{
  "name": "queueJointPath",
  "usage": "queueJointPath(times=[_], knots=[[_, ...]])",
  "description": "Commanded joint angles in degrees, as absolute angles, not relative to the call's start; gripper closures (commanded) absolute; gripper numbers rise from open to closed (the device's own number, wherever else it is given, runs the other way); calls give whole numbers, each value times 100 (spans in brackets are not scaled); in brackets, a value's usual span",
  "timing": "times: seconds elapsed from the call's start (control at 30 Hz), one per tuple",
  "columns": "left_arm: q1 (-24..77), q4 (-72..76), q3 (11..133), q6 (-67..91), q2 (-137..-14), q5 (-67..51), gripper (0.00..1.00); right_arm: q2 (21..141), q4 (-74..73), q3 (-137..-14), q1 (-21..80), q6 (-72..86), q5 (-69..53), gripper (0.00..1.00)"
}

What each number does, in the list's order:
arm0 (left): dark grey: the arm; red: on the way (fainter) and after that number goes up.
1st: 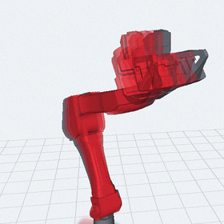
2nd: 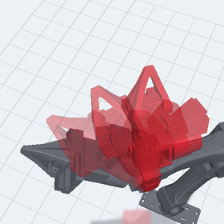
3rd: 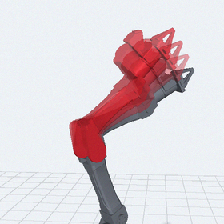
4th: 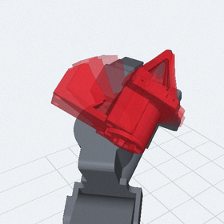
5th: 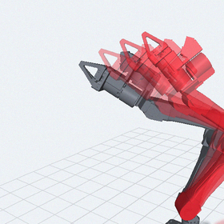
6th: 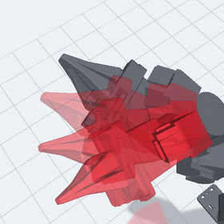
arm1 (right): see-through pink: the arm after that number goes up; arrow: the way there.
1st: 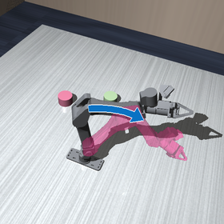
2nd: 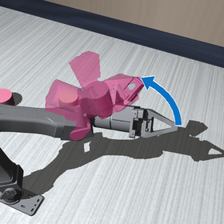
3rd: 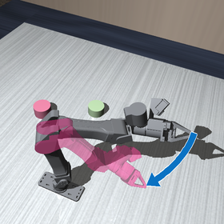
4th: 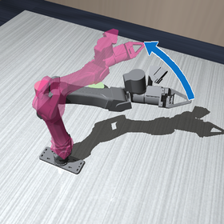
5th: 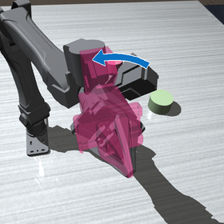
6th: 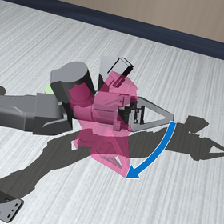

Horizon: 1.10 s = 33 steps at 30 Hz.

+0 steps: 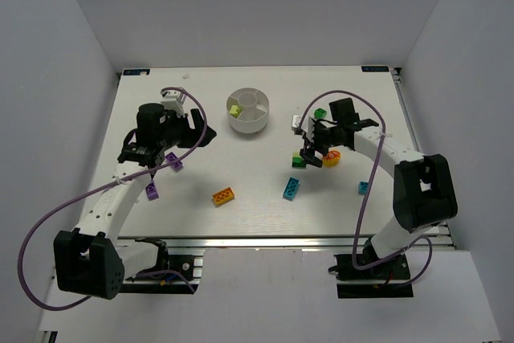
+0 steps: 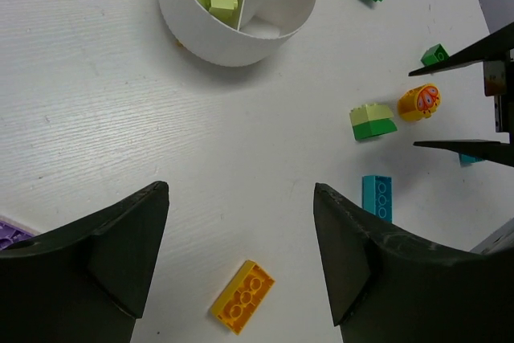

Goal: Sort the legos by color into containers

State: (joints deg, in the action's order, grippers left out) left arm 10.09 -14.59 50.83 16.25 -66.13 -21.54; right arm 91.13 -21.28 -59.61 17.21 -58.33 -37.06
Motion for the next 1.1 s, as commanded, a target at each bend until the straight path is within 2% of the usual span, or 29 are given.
queueJointPath(times=[0.0,0.5,0.77,0.87,0.97,1.07], knots=[[1020,-1398,5124,1547,-6443,-2074,18,9377,-2153,-6319,1871,-6143,-3410,11],[1020,-1310,5098,1626,-6460,-2346,17,10186,-2716,-6767,2013,-6460,-3445,11],[1020,-1222,5054,1679,-6513,-2601,17,10476,-2628,-6864,2074,-6442,-3182,15],[1020,-1152,5036,1687,-6513,-2733,16,10555,-2628,-6908,2101,-6442,-3103,22],[1020,-1012,4992,1740,-6513,-3005,16,10591,-2707,-6935,2109,-6486,-3103,34],[1020,-748,4922,1889,-6635,-3609,15,10521,-2760,-6873,2118,-6688,-3129,50]])
